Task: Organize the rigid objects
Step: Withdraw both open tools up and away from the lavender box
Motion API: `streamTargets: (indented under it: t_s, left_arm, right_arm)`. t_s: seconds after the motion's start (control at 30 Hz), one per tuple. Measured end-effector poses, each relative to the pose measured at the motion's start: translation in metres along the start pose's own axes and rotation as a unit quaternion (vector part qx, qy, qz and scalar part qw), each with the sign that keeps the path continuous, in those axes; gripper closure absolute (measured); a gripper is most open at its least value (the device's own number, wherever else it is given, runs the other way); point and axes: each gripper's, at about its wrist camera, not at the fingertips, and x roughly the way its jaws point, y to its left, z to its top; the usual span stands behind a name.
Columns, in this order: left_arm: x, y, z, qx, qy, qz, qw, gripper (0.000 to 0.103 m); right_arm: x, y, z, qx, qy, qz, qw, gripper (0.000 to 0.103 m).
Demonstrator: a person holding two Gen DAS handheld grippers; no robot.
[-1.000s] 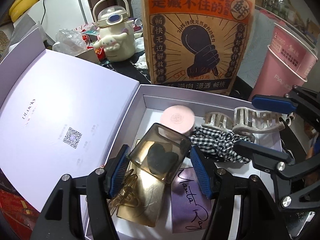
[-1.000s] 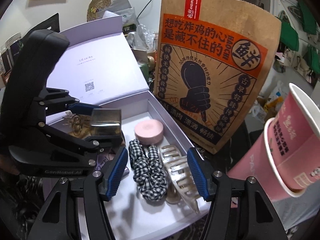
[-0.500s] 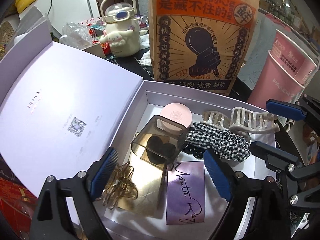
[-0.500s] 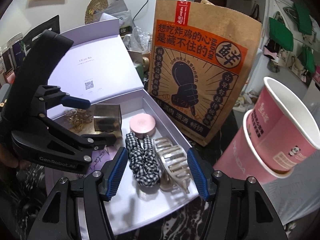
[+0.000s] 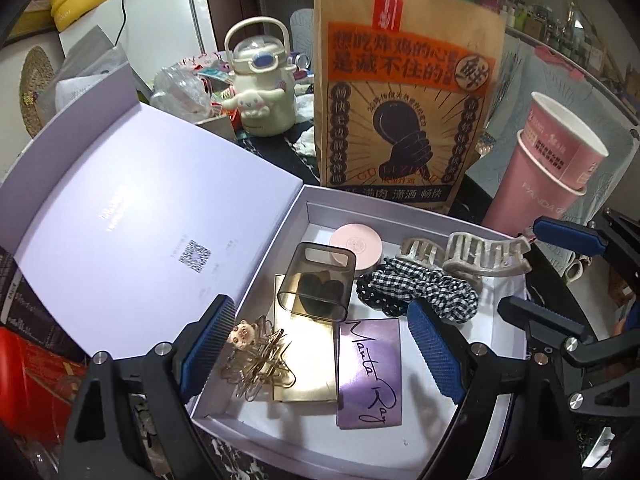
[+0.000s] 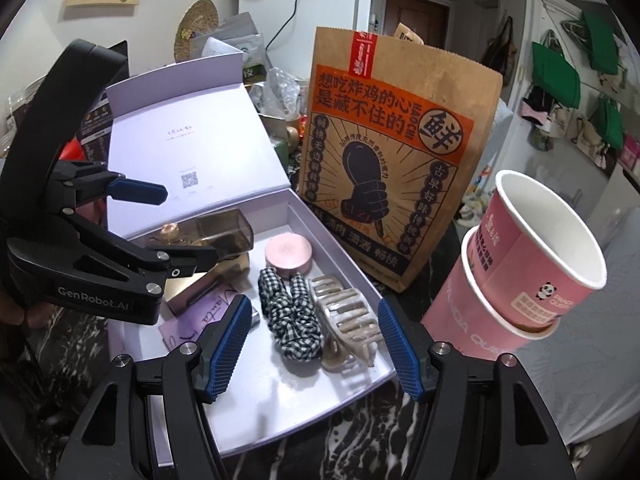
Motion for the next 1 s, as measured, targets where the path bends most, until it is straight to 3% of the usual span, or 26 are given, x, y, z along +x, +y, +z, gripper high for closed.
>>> streamTargets:
  t_s: [0.53,0.67,0.83,0.9,1.0]
  left_arm:
    - [-0.077,0.000,-0.004,-0.005,-0.057,0.028,0.9980,0.014]
    - [-0.098,0.002,-0.007,-0.009,-0.072,0.037,0.9966,0.014]
    - [-0.119,0.002,-0.017,-0.015,-0.090,0.054,0.9943,0.014]
    - [-0.127,0.002,-0.022,-0.019,-0.091,0.065,0.9936,0.014]
    - [-0.136,0.002,-0.031,-0.024,-0.095,0.071,0.9927,0.014]
  right_arm:
    - [-0.044,0.009,0.014,-0.001,-0.038,-0.025,0.999,0.032]
    - [-0.058,0.011,0.015,0.010,-0.046,-0.032,0.998,0.024]
    - [-0.077,0.018,0.011,0.013,-0.054,-0.039,0.998,0.024]
    - [-0.087,0.022,0.009,0.013,-0.060,-0.044,0.997,0.017]
    - [-0.102,0.028,0.004,0.013,-0.071,-0.050,0.996,0.016]
